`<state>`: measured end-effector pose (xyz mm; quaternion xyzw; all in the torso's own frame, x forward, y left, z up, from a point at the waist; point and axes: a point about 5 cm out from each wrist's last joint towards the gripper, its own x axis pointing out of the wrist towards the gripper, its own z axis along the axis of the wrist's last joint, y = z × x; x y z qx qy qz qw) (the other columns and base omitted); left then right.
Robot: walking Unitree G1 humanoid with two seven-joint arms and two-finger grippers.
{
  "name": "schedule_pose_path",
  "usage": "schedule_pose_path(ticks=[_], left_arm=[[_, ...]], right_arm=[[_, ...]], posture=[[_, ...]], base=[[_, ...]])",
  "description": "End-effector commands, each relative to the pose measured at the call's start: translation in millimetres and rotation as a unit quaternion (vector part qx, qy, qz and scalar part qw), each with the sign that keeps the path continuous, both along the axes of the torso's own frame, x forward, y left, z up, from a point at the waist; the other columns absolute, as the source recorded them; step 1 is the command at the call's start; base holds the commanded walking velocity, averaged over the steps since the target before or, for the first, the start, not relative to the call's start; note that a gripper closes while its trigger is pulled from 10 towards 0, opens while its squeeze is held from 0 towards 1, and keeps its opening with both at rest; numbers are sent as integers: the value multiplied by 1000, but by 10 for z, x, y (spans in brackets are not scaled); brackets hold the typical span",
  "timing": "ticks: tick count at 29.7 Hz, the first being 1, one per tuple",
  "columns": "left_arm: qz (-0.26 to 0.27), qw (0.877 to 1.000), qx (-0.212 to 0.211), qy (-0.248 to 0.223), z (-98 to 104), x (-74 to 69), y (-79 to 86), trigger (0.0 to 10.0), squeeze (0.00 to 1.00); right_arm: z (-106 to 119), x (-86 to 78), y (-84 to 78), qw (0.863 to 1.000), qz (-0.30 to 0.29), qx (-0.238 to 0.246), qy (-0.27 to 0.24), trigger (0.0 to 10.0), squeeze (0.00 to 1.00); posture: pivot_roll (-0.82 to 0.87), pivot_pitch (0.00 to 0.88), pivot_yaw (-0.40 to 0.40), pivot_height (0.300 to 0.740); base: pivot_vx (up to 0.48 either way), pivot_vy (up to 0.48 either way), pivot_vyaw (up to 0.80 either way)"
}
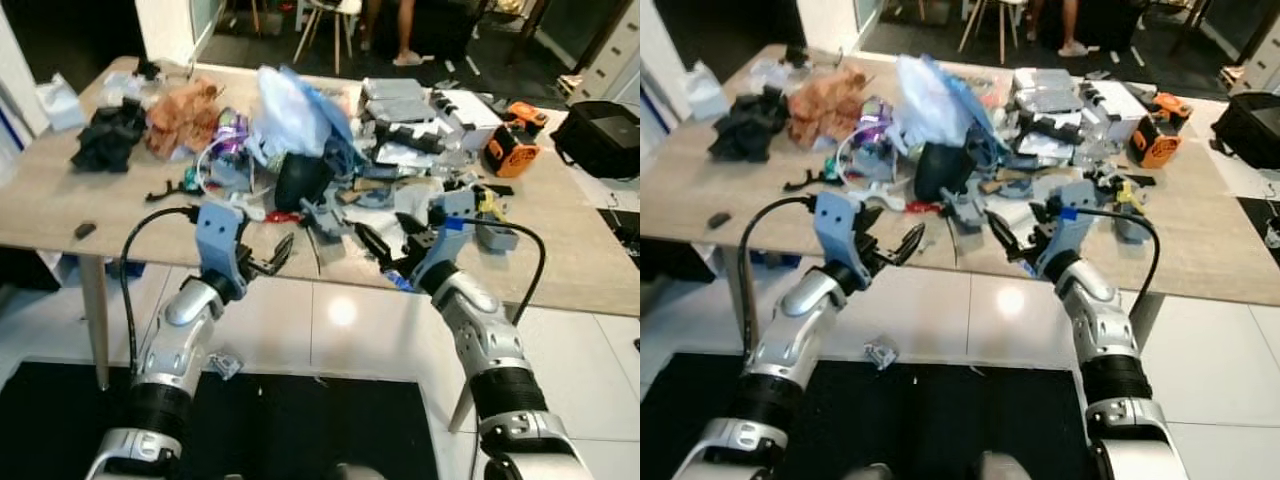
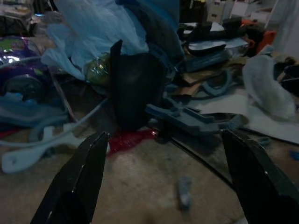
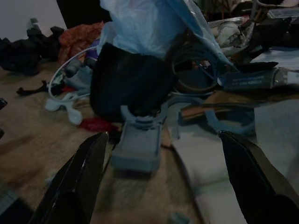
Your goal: Picking trash to rubbish bin
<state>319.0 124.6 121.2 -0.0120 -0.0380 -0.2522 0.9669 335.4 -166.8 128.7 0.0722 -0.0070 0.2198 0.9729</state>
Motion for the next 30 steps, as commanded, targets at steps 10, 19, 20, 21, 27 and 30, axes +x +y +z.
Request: schedule_pose_path(ticks=[10,19,20,21,27,30], left_arm=[[-12,1000,3,-8,33,-5,-45,10000,0],[-15,999,25,-18,89,23,-65,10000,0],[-15,999,25,-18,89,23,-65,10000,0],[-14,999,27,-19,93,26,-65,10000,0],[3,999,35,-19,106,45,-25,10000,0],[20,999,42,-23,132,67,10,10000,0]], right_arm=[[5,-10,-38,1000,-4,-6,-6,10000,0],[9,-69,-44,999,42,-11,-8,10000,0],[9,-69,-44,999,42,-11,-8,10000,0],[17,-75,-57,999,45,-9,-10,10000,0],[64,-111,-58,997,69,6,-23,10000,0],[70,-136,-49,996,83,-2,-29,10000,0]], posture=[[-71,0,-43,740],[-71,0,-45,740],[-71,0,-45,740],[-72,0,-45,740],[-72,0,-46,740],[-73,0,-45,740]], base=[[327,0,0],[327,0,-490],[326,0,-775],[326,0,-775],[321,0,-650],[0,0,0]])
